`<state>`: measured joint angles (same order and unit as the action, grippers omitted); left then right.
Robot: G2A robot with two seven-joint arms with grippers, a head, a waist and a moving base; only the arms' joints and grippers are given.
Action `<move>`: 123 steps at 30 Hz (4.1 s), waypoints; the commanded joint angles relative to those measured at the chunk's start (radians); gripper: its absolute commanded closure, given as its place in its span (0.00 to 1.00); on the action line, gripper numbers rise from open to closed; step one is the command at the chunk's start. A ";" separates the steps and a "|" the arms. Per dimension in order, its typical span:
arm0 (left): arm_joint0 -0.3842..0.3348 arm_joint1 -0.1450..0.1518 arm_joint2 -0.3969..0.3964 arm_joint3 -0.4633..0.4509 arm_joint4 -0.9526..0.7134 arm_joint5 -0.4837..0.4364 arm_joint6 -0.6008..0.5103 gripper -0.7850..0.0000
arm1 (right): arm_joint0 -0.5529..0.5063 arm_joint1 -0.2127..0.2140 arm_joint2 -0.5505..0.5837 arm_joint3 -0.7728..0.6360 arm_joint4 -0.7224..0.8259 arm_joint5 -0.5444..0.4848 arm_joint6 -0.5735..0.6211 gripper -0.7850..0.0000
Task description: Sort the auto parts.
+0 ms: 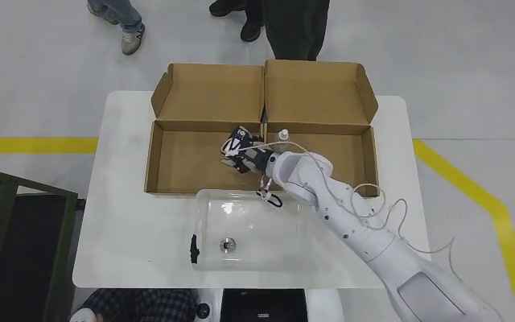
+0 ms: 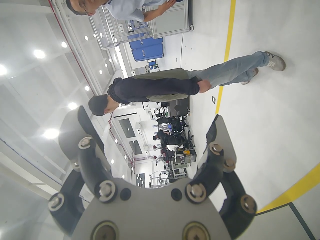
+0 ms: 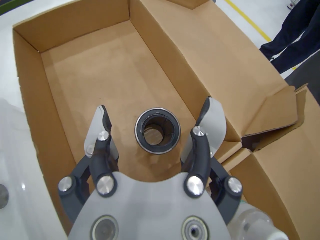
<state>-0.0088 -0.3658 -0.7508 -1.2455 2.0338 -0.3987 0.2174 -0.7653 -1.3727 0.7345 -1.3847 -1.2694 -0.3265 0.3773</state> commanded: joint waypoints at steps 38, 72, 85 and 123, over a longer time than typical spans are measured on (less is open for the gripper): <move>0.000 0.000 0.000 0.000 0.000 0.000 0.000 0.00 | -0.469 0.121 0.087 -0.557 -0.242 -0.395 0.133 0.20; 0.000 0.000 0.000 0.000 0.000 0.000 0.000 0.00 | -0.364 0.092 -0.031 -0.323 -0.191 -0.407 0.195 0.52; 0.000 0.000 0.000 0.000 0.000 0.000 0.000 0.00 | -0.336 0.082 -0.050 -0.290 -0.131 -0.423 0.193 1.00; 0.000 0.000 0.000 0.000 0.000 0.000 0.000 0.00 | -0.478 0.173 0.368 -0.502 0.324 -0.497 -0.037 1.00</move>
<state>-0.0088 -0.3658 -0.7508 -1.2455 2.0338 -0.3987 0.2174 -1.2402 -1.2011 1.0910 -1.8856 -0.9532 -0.8242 0.3507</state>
